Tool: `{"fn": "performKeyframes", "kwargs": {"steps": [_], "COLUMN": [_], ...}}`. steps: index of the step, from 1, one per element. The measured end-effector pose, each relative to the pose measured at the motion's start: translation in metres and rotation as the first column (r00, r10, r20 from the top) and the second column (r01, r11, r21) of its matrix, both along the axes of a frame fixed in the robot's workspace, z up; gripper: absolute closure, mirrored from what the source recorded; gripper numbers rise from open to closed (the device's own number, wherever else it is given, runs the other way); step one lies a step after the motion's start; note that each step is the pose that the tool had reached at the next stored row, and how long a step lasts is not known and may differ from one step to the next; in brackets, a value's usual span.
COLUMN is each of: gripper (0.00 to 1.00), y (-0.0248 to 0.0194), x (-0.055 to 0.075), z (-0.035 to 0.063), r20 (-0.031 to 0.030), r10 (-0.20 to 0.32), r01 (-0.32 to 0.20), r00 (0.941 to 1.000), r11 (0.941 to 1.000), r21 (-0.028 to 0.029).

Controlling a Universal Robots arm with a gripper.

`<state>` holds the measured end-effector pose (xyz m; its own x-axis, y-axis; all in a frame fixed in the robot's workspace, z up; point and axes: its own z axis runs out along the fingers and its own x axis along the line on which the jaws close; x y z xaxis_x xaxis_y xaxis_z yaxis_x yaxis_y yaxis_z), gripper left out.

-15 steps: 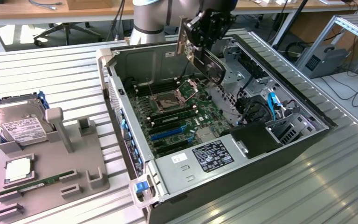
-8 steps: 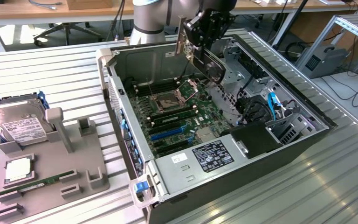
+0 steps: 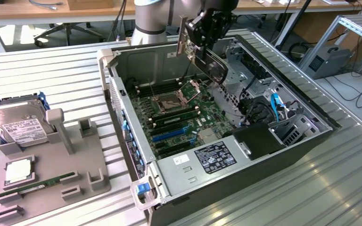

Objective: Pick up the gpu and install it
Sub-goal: 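Insert the gpu into the slot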

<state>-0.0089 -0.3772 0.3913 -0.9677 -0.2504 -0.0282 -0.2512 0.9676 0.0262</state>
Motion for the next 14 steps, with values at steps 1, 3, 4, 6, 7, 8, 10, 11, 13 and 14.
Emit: {"fn": "performKeyframes", "kwargs": {"steps": [1,3,4,6,7,8,10,11,13,14], "gripper": [0.73,0.73,0.73,0.73,0.73,0.73,0.73,0.73,0.73,0.73], "y": [0.0003,0.0009,0.0012,0.0021,0.0024,0.0027,0.0033,0.0036,0.0041,0.0044], "x": [0.0000,0.0000,0.0000,0.0000,0.0001,0.0001,0.0000,0.0001,0.0001,0.0001], "z": [0.0000,0.0000,0.0000,0.0000,0.0000,0.0000,0.0000,0.0000,0.0000,0.0000], "r20": [0.0000,0.0000,0.0000,0.0000,0.0000,0.0000,0.0000,0.0000,0.0000,0.0000], "r10": [0.002,0.007,0.009,0.015,0.017,0.019,0.023,0.025,0.029,0.031], "r01": [-0.002,-0.007,-0.009,-0.015,-0.017,-0.019,-0.023,-0.025,-0.029,-0.031], "r00": [1.0000,1.0000,1.0000,0.9999,0.9999,0.9998,0.9997,0.9997,0.9996,0.9995], "r11": [1.0000,1.0000,1.0000,0.9999,0.9999,0.9998,0.9997,0.9997,0.9996,0.9995], "r21": [-0.0001,0.0001,0.0000,-0.0001,-0.0001,0.0000,0.0000,0.0000,-0.0001,0.0000]}}
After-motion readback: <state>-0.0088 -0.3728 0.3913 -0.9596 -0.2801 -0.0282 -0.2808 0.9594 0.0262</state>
